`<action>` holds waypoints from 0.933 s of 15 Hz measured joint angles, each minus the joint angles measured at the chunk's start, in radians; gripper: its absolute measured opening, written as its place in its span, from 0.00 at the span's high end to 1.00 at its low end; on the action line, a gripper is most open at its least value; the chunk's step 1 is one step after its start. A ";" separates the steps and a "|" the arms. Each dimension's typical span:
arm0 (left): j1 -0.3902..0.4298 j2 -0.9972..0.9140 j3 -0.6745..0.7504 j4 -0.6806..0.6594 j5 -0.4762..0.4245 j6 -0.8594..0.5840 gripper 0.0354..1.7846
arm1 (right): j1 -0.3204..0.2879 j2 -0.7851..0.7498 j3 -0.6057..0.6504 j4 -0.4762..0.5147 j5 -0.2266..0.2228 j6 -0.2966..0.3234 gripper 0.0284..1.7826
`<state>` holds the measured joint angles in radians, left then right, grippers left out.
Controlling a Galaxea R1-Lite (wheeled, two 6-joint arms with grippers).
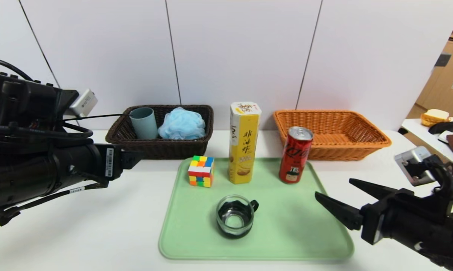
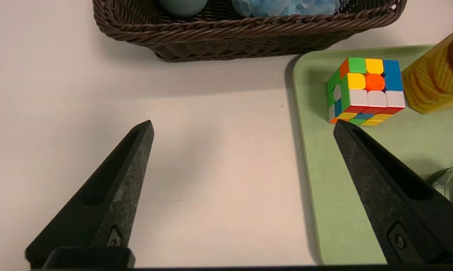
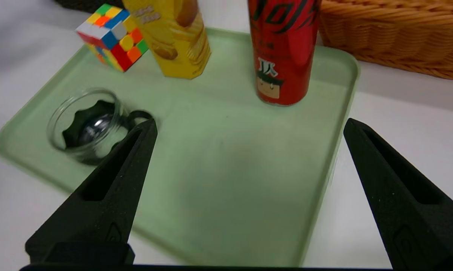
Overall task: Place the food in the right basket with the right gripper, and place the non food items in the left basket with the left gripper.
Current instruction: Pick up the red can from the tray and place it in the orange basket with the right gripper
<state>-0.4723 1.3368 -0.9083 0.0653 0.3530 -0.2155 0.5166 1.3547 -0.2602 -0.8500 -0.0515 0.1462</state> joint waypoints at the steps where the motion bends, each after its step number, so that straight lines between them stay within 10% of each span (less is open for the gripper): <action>1: 0.000 -0.006 0.001 0.000 0.000 0.000 0.06 | 0.000 0.063 0.020 -0.106 -0.032 0.003 0.04; 7: -0.001 0.005 0.000 -0.001 0.000 0.000 0.06 | 0.023 0.374 0.086 -0.628 -0.183 0.005 0.04; 14: 0.002 0.011 -0.001 -0.001 0.000 0.000 0.06 | 0.103 0.521 -0.005 -0.670 -0.263 0.008 0.04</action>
<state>-0.4700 1.3479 -0.9096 0.0638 0.3534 -0.2160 0.6196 1.8762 -0.2649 -1.5198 -0.3149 0.1543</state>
